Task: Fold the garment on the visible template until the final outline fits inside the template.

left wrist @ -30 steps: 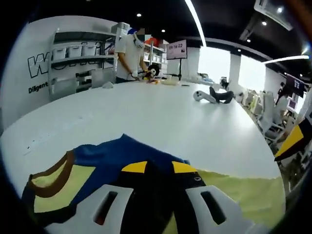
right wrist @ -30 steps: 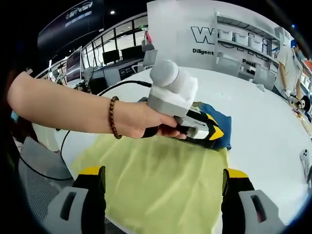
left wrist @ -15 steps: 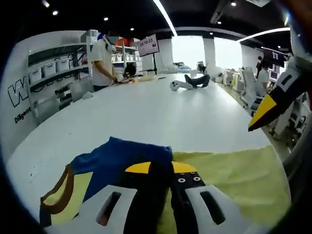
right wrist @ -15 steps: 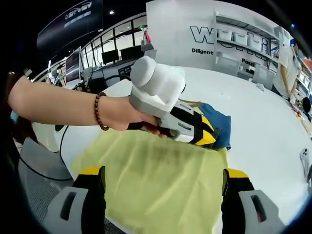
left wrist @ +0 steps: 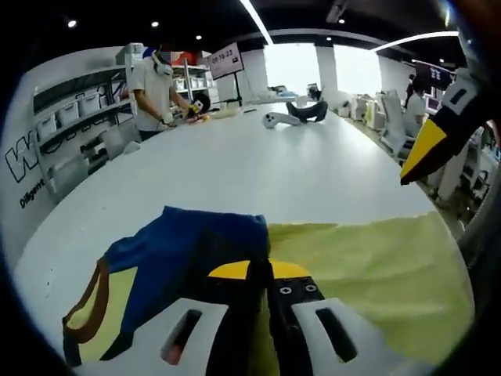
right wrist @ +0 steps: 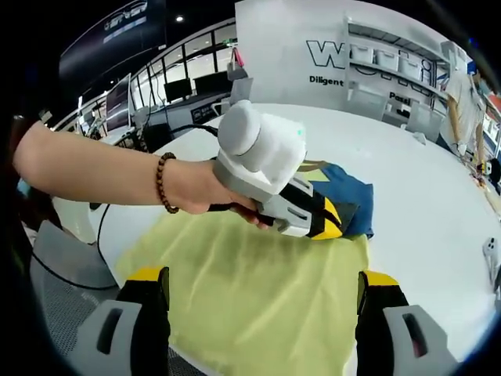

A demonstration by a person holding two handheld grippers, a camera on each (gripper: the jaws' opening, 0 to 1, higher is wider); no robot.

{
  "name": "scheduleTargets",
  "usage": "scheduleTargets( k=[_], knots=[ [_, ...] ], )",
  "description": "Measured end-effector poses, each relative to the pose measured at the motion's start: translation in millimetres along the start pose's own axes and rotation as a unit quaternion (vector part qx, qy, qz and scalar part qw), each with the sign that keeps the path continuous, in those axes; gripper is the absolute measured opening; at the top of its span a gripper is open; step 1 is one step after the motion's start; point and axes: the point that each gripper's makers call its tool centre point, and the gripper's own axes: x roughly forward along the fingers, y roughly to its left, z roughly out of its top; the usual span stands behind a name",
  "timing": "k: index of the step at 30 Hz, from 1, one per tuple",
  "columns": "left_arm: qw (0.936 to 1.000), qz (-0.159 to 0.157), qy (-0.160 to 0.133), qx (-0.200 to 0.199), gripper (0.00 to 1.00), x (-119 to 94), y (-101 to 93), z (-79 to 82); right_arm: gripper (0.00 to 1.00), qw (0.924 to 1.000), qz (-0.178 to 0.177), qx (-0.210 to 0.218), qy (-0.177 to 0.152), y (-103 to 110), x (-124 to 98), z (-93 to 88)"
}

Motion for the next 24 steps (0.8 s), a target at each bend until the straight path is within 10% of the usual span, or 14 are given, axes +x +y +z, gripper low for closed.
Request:
scheduleTargets(
  k=[12, 24],
  knots=[
    [0.9926, -0.012, -0.042, -0.113, 0.01, -14.0, 8.3, 14.0, 0.99, 1.0000, -0.005, 0.004, 0.000, -4.8, -1.5, -2.8],
    [0.9602, -0.051, -0.054, -0.269, 0.02, -15.8, 4.3, 7.4, 0.99, 1.0000, -0.004, 0.006, 0.001, -3.1, -0.7, -3.6]
  ],
)
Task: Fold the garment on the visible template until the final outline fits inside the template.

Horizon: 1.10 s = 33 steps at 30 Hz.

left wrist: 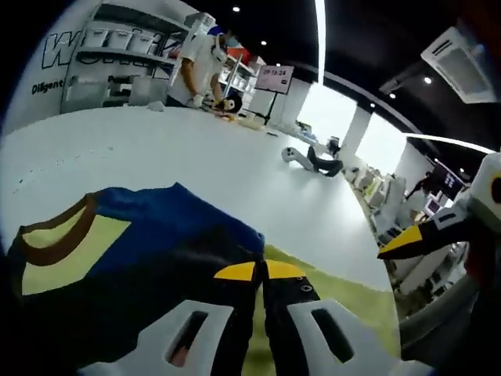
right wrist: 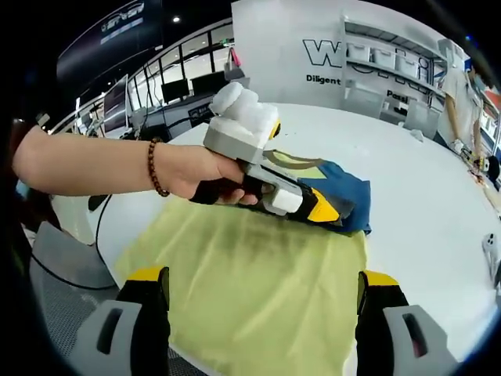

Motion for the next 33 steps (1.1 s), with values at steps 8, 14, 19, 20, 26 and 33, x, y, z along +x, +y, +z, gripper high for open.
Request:
scheduleTargets(
  k=[8, 14, 19, 20, 26, 33],
  knots=[
    [0.9997, 0.023, -0.002, 0.010, 0.00, 7.5, 5.5, -15.2, 0.99, 1.0000, -0.002, 0.002, 0.002, -2.1, -0.6, -1.8],
    [0.9993, 0.033, -0.004, 0.017, 0.00, 9.9, 6.8, -15.8, 0.99, 1.0000, -0.004, 0.004, 0.003, -3.0, -1.9, -2.1],
    [0.9978, 0.046, -0.004, 0.048, 0.00, 8.1, 7.5, -11.8, 0.99, 1.0000, -0.005, 0.004, 0.003, -3.3, -2.9, -2.3],
    [0.9977, 0.038, -0.006, 0.056, 0.01, 5.7, 3.4, -9.5, 0.99, 1.0000, -0.006, 0.004, 0.003, -3.7, -3.2, -2.2],
    [0.9911, 0.013, 0.000, 0.132, 0.07, -4.7, -14.4, -10.4, 0.99, 1.0000, -0.007, 0.005, 0.002, -4.1, -3.5, -2.4],
    [0.9880, 0.018, 0.011, 0.153, 0.06, -14.2, -19.7, -20.4, 0.99, 1.0000, -0.007, 0.004, 0.002, -4.0, -5.3, -2.9]
  ],
)
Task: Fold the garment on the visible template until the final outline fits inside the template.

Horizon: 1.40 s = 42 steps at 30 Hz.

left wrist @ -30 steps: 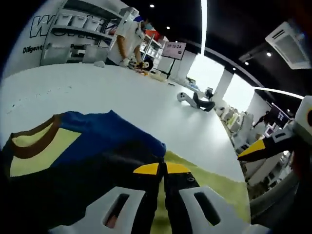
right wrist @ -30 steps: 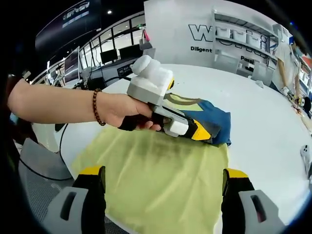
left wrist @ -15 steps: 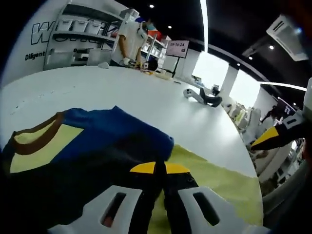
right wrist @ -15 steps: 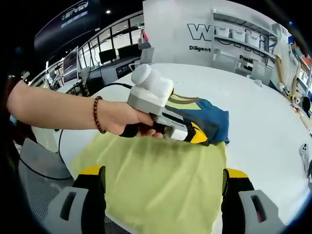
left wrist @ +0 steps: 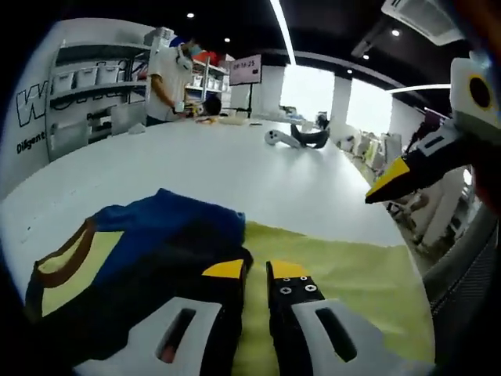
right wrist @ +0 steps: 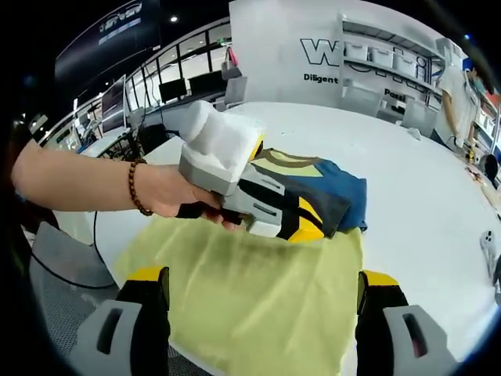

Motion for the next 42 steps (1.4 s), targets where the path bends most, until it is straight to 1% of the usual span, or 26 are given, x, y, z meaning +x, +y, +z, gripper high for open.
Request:
scheduleTargets(
  k=[4, 7, 8, 9, 10, 13, 15, 17, 19, 20, 22, 27, 28, 30, 32, 34, 37, 38, 39, 40, 42],
  knots=[
    [0.9999, 0.011, -0.011, -0.003, 0.06, -12.7, -0.4, 6.3, 0.99, 1.0000, -0.002, 0.001, 0.001, -2.7, -1.0, -2.1],
    [0.9995, 0.024, -0.018, -0.007, 0.06, -23.0, 3.2, 10.4, 0.99, 1.0000, -0.004, 0.001, 0.000, -3.8, -1.6, -1.6],
    [0.9992, 0.033, -0.021, -0.008, 0.06, -30.0, 4.9, 12.1, 0.99, 1.0000, -0.004, 0.001, 0.000, -4.1, -1.8, -1.3],
    [0.9991, 0.035, -0.021, -0.008, 0.06, -31.6, 5.2, 12.5, 0.99, 1.0000, -0.007, 0.000, -0.003, -5.2, -2.4, -0.4],
    [0.9989, 0.041, -0.023, -0.010, 0.06, -38.6, 5.3, 13.7, 0.99, 0.9999, -0.010, -0.004, -0.006, -6.3, -3.1, 0.8],
    [0.9986, 0.048, -0.023, -0.009, 0.06, -47.5, 4.8, 13.8, 0.99, 1.0000, -0.007, 0.001, -0.004, -5.7, -3.3, 0.7],
    [0.9982, 0.048, -0.023, -0.027, 0.07, -53.0, 3.8, 13.7, 0.99, 1.0000, -0.009, -0.002, -0.003, -7.0, -3.9, 0.5],
    [0.9974, 0.058, -0.036, -0.022, 0.07, -62.2, 4.5, 18.6, 0.99, 0.9999, -0.010, -0.002, -0.004, -7.6, -4.2, 0.8],
    [0.9968, 0.064, -0.040, -0.026, 0.06, -71.7, 4.0, 20.5, 0.99, 0.9999, -0.011, 0.000, -0.004, -9.3, -5.0, 0.7],
    [0.9968, 0.065, -0.040, -0.025, 0.06, -73.0, 3.7, 20.9, 0.99, 0.9999, -0.011, 0.000, -0.004, -9.4, -5.1, 0.6],
    [0.9964, 0.075, -0.039, -0.008, 0.07, -83.8, 3.8, 22.6, 0.99, 0.9999, -0.013, -0.001, -0.004, -11.6, -5.4, -0.2],
    [0.9951, 0.086, -0.048, -0.007, 0.08, -102.5, 1.6, 26.2, 0.98, 0.9999, -0.013, 0.002, -0.003, -11.8, -5.1, -0.2],
    [0.9951, 0.086, -0.048, -0.008, 0.08, -107.9, -4.2, 25.8, 0.98, 0.9999, -0.013, 0.002, -0.003, -11.4, -5.0, -0.3],
    [0.9947, 0.091, -0.048, -0.003, 0.09, -113.5, -8.5, 24.9, 0.98, 0.9999, -0.012, 0.002, -0.002, -10.9, -4.8, -0.9],
    [0.9944, 0.094, -0.046, -0.011, 0.09, -121.0, -13.5, 22.3, 0.98, 0.9999, -0.013, 0.003, -0.001, -11.4, -4.7, -2.0],
    [0.9944, 0.092, -0.051, -0.014, 0.09, -129.6, -21.9, 20.2, 0.98, 0.9999, -0.014, 0.003, -0.002, -11.9, -4.8, -3.2],
    [0.9943, 0.092, -0.052, -0.017, 0.09, -130.5, -22.8, 19.8, 0.97, 0.9999, -0.014, 0.003, -0.001, -11.8, -4.8, -3.4],
    [0.9942, 0.092, -0.052, -0.023, 0.09, -133.9, -25.6, 17.2, 0.97, 0.9999, -0.015, 0.003, 0.000, -12.1, -5.1, -4.0],
    [0.9941, 0.093, -0.050, -0.025, 0.09, -136.6, -27.2, 15.0, 0.97, 0.9998, -0.018, 0.011, -0.001, -13.5, -6.3, -6.0],
    [0.9911, 0.118, -0.043, -0.045, 0.09, -153.6, -24.7, 4.4, 0.97, 0.9998, -0.018, 0.012, 0.001, -14.7, -6.5, -7.9],
    [0.9902, 0.122, -0.045, -0.050, 0.10, -160.0, -25.5, 2.6, 0.97, 0.9997, -0.020, 0.012, 0.003, -15.8, -6.8, -10.3]
  ],
)
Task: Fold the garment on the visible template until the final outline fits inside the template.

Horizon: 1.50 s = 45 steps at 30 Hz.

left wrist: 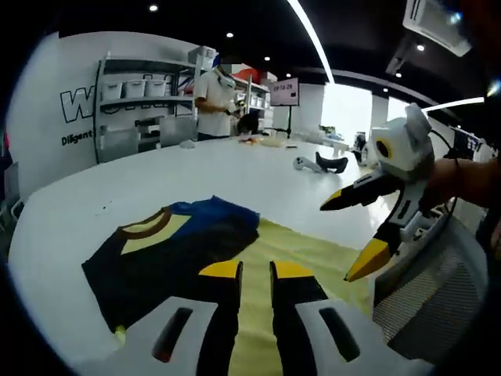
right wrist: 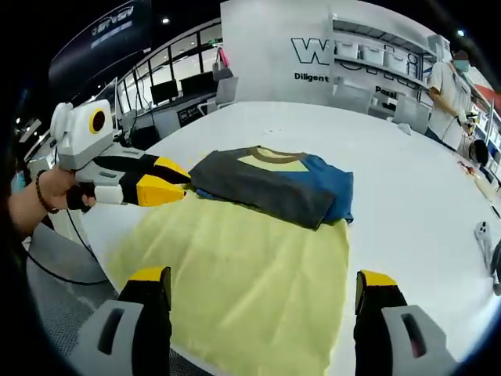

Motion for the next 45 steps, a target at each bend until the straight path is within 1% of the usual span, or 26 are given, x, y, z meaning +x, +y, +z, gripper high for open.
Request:
scheduleTargets(
  k=[1, 3, 5, 6, 9, 11, 12, 13, 15, 17, 21, 22, 23, 24, 25, 26, 27, 33, 34, 37, 38, 39, 40, 41, 43, 45],
  knots=[
    [1.0000, 0.003, 0.002, 0.002, 0.10, -3.4, 0.2, -1.2, 0.97, 1.0000, -0.002, 0.001, 0.001, -1.1, -0.2, -1.2],
    [0.9998, 0.013, 0.016, 0.007, 0.10, -12.7, 2.5, -8.1, 0.96, 0.9999, -0.007, 0.008, 0.005, -4.2, -0.3, -4.7],
    [0.9994, 0.019, 0.029, 0.002, 0.11, -21.2, 4.8, -15.4, 0.95, 0.9999, -0.007, 0.013, 0.008, -5.0, -0.5, -6.9],
    [0.9989, 0.030, 0.035, -0.008, 0.11, -28.7, 7.9, -20.9, 0.95, 0.9998, -0.006, 0.012, 0.011, -4.5, -1.0, -8.6],
    [0.9983, 0.039, 0.044, -0.009, 0.11, -38.7, 8.5, -30.8, 0.94, 0.9998, -0.007, 0.012, 0.015, -4.7, -1.1, -11.7],
    [0.9975, 0.046, 0.054, -0.008, 0.11, -44.3, 8.7, -38.0, 0.93, 0.9995, -0.001, 0.024, 0.022, -3.3, -0.1, -16.4],
    [0.9967, 0.051, 0.062, -0.014, 0.11, -47.0, 9.5, -41.9, 0.93, 0.9992, -0.002, 0.030, 0.025, -3.6, 0.3, -18.1],
    [0.9943, 0.067, 0.073, -0.039, 0.11, -51.5, 12.1, -47.5, 0.93, 0.9992, -0.001, 0.033, 0.022, -3.7, 0.5, -18.3],
    [0.9950, 0.062, 0.071, -0.033, 0.10, -54.3, 10.3, -48.2, 0.93, 0.9991, 0.000, 0.034, 0.025, -3.2, -0.2, -19.8],
    [0.9944, 0.068, 0.073, -0.034, 0.11, -58.7, 10.6, -50.6, 0.91, 0.9991, -0.011, 0.034, 0.024, -6.3, -1.7, -20.3],
    [0.9909, 0.080, 0.097, -0.048, 0.11, -67.1, 12.8, -66.2, 0.90, 0.9991, -0.008, 0.032, 0.027, -6.1, -2.9, -22.9],
    [0.9857, 0.101, 0.123, -0.056, 0.09, -73.5, 18.1, -77.6, 0.89, 0.9988, -0.008, 0.036, 0.033, -6.1, -3.0, -26.4],
    [0.9822, 0.113, 0.134, -0.067, 0.09, -76.7, 20.8, -82.7, 0.89, 0.9986, -0.008, 0.037, 0.036, -6.1, -3.0, -28.2],
    [0.9770, 0.116, 0.158, -0.084, 0.10, -81.9, 20.7, -93.4, 0.89, 0.9982, -0.012, 0.039, 0.043, -7.3, -3.3, -32.5],
    [0.9758, 0.117, 0.162, -0.088, 0.11, -84.6, 21.7, -96.8, 0.88, 0.9980, -0.012, 0.038, 0.049, -7.5, -3.8, -35.6],
    [0.9755, 0.127, 0.155, -0.091, 0.12, -86.5, 24.7, -96.1, 0.87, 0.9979, -0.012, 0.038, 0.051, -7.9, -4.1, -37.6],
    [0.9755, 0.129, 0.154, -0.090, 0.13, -88.6, 24.9, -96.7, 0.85, 0.9978, -0.013, 0.038, 0.053, -8.4, -4.5, -39.4],
    [0.9660, 0.137, 0.195, -0.100, 0.18, -101.8, 16.7, -117.0, 0.81, 0.9962, -0.021, 0.044, 0.072, -13.7, -9.8, -56.5],
    [0.9630, 0.139, 0.203, -0.110, 0.20, -104.3, 14.3, -122.2, 0.81, 0.9958, -0.022, 0.045, 0.077, -14.4, -11.2, -60.5],
    [0.9574, 0.136, 0.221, -0.128, 0.22, -110.5, 6.1, -130.7, 0.78, 0.9947, -0.026, 0.046, 0.088, -16.4, -14.9, -68.7],
    [0.9518, 0.132, 0.241, -0.136, 0.23, -115.2, 2.1, -137.0, 0.76, 0.9939, -0.030, 0.048, 0.095, -17.9, -16.0, -72.2],
    [0.9481, 0.138, 0.247, -0.145, 0.24, -117.5, 2.3, -139.7, 0.73, 0.9926, -0.035, 0.050, 0.105, -19.6, -17.6, -76.6],
    [0.9496, 0.145, 0.239, -0.142, 0.26, -117.8, 5.2, -139.0, 0.71, 0.9916, -0.039, 0.051, 0.112, -21.7, -18.3, -80.5],
    [0.9495, 0.146, 0.239, -0.141, 0.26, -118.3, 4.9, -139.5, 0.69, 0.9914, -0.040, 0.051, 0.113, -22.2, -18.4, -81.4],
    [0.9446, 0.146, 0.256, -0.145, 0.27, -122.9, 1.5, -145.2, 0.69, 0.9913, -0.044, 0.050, 0.114, -24.2, -19.4, -84.5],
    [0.9441, 0.146, 0.257, -0.147, 0.27, -124.4, -1.5, -148.2, 0.67, 0.9907, -0.046, 0.047, 0.119, -24.5, -21.7, -87.9]
  ],
)
